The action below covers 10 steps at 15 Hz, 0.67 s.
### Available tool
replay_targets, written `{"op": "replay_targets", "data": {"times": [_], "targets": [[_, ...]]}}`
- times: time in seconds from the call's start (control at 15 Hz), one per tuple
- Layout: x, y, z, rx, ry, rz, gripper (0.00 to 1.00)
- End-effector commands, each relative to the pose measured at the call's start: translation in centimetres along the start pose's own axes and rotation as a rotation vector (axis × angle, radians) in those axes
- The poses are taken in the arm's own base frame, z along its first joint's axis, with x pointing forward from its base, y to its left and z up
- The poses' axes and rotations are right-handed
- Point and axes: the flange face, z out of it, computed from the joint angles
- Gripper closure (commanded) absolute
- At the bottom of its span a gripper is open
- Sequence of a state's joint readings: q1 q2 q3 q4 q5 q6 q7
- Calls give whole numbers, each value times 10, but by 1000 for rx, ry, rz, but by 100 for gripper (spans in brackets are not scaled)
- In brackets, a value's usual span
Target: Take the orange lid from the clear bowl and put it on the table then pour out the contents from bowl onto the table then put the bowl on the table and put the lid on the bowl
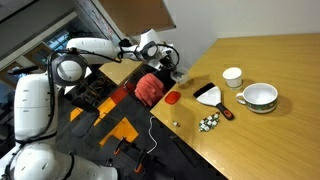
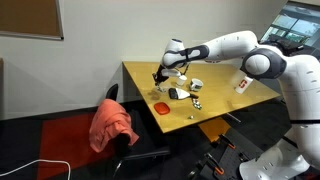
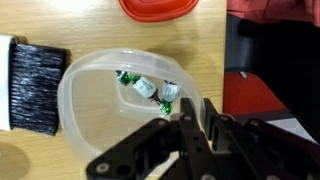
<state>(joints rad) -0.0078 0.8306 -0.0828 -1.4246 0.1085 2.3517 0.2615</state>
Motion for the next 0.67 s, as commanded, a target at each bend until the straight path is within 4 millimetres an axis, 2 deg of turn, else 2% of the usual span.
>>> {"op": "replay_targets", "data": {"times": [0.0,0.33,0.4,0.6], "targets": [[-40,20,-22,-6,-28,31,96],[-83,41,-44,-1,4,40,96],[-55,30,-24,-2,-10,26,86],[-74,38,-35,-1,-15,32,86]]}}
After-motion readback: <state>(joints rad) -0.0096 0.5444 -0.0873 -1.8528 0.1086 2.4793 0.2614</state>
